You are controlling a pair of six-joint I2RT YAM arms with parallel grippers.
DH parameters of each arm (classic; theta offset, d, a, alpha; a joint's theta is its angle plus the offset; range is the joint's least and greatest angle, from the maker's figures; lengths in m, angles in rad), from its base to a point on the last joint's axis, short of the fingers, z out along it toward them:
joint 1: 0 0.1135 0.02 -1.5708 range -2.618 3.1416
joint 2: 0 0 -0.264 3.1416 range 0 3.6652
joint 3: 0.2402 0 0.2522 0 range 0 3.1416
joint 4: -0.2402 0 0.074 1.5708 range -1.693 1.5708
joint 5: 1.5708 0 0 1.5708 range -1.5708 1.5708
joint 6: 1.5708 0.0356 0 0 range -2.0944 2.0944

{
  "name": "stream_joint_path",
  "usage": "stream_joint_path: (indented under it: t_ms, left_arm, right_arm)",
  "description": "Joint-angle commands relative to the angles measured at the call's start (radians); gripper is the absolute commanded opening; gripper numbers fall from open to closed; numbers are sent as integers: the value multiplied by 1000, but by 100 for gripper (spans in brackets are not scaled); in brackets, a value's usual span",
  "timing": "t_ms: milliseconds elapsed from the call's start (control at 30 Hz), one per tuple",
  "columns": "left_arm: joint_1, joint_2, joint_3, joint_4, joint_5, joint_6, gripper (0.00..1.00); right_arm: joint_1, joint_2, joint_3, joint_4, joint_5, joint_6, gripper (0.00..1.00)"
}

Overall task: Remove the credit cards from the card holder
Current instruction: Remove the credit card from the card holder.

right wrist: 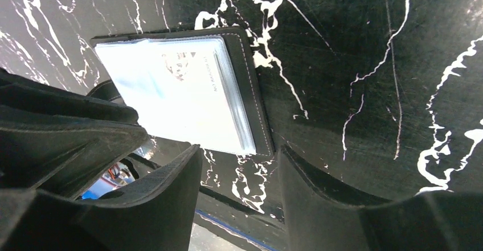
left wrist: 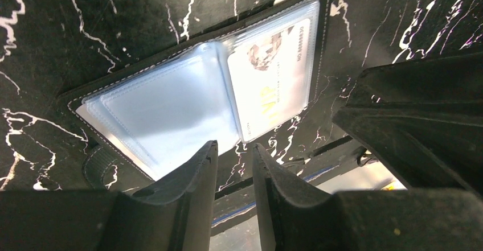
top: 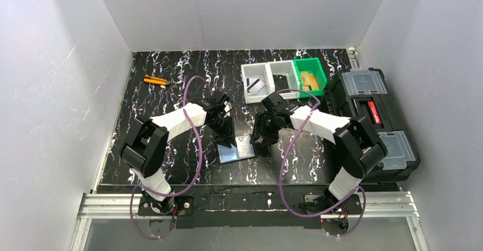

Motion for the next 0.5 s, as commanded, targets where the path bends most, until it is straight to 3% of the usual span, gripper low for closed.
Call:
stream_joint_path:
  t_ms: [0, 467]
  left_arm:
    - [9, -56, -36, 11, 20, -20, 28]
    - [17, -31, -103, 136, 77, -59, 29]
  right_arm:
    - [5, -26, -26, 29, -18, -10, 58]
    - [33, 66, -3, 71, -63, -23, 57]
